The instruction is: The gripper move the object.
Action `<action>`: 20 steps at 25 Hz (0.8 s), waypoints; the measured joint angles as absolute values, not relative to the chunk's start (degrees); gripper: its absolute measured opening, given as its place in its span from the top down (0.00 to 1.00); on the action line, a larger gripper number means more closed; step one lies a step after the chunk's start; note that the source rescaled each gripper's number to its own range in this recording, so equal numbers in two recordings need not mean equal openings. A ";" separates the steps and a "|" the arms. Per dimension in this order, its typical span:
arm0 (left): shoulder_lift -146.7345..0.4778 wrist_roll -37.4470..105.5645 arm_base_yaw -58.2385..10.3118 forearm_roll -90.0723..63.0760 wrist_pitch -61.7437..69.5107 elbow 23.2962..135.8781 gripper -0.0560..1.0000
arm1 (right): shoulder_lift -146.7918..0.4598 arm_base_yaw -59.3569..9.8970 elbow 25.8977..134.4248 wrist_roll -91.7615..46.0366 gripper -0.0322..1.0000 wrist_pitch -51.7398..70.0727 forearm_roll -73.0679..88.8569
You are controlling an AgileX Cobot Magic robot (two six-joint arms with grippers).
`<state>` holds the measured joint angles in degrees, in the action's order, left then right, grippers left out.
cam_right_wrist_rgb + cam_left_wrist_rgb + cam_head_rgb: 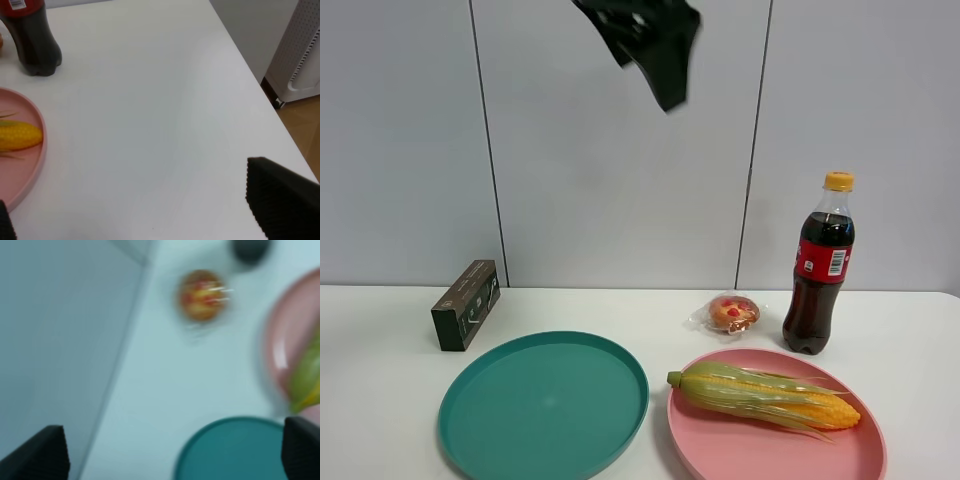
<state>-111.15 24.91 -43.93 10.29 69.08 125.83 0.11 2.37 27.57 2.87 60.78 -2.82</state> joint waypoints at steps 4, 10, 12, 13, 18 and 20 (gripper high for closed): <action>-97.75 20.25 -36.83 11.70 69.12 117.44 0.00 | 0.11 2.37 27.57 2.87 0.00 60.78 -2.82; -79.09 11.40 -21.03 11.71 69.19 101.08 0.00 | 0.11 2.37 27.57 2.87 0.00 60.78 -2.82; -71.00 9.76 -12.31 9.82 69.25 92.80 0.00 | 0.11 2.37 27.57 2.87 0.00 60.78 -2.82; -68.25 9.49 -9.53 8.64 69.25 89.83 0.00 | 0.11 2.37 27.57 2.87 0.00 60.78 -2.82; -57.33 8.94 -1.66 3.57 69.36 78.31 0.00 | 0.11 2.37 27.57 2.87 0.00 60.78 -2.82; -52.12 8.84 0.71 1.36 69.36 72.94 0.00 | 0.11 2.37 27.57 2.87 0.00 60.78 -2.82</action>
<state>-52.12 8.84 0.71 1.36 69.36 72.94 0.11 2.37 27.57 2.87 60.78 -2.82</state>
